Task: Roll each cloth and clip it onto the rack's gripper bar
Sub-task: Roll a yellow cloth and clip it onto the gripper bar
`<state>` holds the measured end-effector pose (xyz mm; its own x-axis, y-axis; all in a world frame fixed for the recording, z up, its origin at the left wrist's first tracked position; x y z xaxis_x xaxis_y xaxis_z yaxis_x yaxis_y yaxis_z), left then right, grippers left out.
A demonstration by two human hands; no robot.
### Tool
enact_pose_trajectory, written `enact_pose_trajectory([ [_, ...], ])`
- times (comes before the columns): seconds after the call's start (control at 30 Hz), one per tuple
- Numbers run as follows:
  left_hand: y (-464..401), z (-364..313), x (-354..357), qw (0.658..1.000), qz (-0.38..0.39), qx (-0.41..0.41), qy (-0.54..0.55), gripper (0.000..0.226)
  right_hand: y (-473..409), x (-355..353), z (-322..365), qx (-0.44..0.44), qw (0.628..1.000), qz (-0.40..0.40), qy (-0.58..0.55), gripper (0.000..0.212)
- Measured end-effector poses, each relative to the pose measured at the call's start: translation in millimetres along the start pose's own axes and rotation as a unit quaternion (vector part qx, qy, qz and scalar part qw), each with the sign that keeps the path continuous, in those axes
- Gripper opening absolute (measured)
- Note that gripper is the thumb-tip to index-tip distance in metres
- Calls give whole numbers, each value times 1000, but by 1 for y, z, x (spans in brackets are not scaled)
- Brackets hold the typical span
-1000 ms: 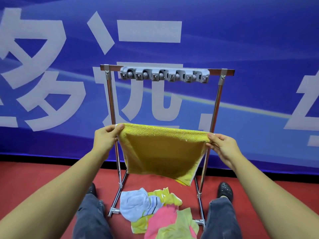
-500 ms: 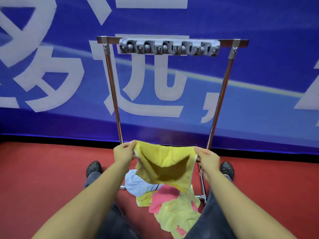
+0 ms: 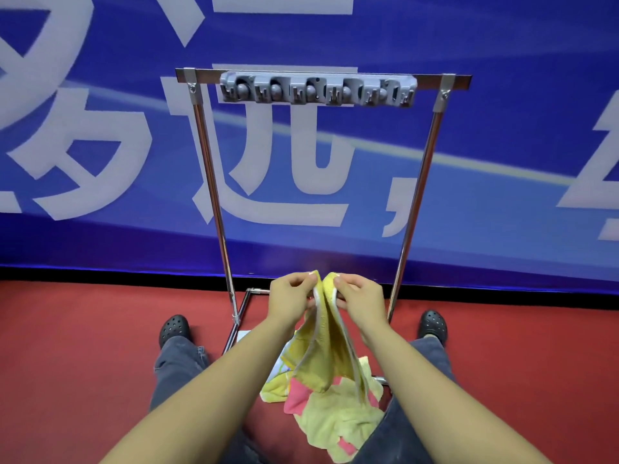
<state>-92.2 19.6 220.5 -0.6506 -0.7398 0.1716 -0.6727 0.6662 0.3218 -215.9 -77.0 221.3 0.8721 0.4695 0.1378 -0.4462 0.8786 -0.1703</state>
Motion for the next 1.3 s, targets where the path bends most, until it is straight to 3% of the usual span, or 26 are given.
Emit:
enact_pose_trajectory([
  [0.3,16,-23,11,999,3,42,-10,11,4,14,30,-51,998,32,-10,10],
  [0.47,26,-36,21,997,60,39,-4,14,-1,12,39,-72,997,14,17,12],
  [0.73,26,-61,25,986,165,-1,-37,41,-22,16,71,-123,986,14,110,11],
  [0.87,13,-76,6,987,113,36,-110,24,-41,15,78,-135,975,44,168,8],
  [1.0,-11,-74,-21,959,11,127,-253,33,-54,12,83,-139,972,93,162,9],
  [1.17,-29,-66,-24,914,18,194,-357,43,-73,18,91,-142,973,150,99,11],
  [1.3,-43,-60,-27,913,27,207,-349,41,-88,21,87,-138,974,162,84,12],
])
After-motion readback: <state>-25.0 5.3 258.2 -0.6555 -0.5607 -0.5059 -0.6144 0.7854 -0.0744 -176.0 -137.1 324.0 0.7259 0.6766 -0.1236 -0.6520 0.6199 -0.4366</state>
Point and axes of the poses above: each hand's wrist, its own y-axis away from the middle knuckle, its own x-axis out of the palm, z = x × y, the point moved 5 cm from there along -y, towards the middle knuckle, and after that the axes turned 13 degrees about -x, right-handed, at the moved point
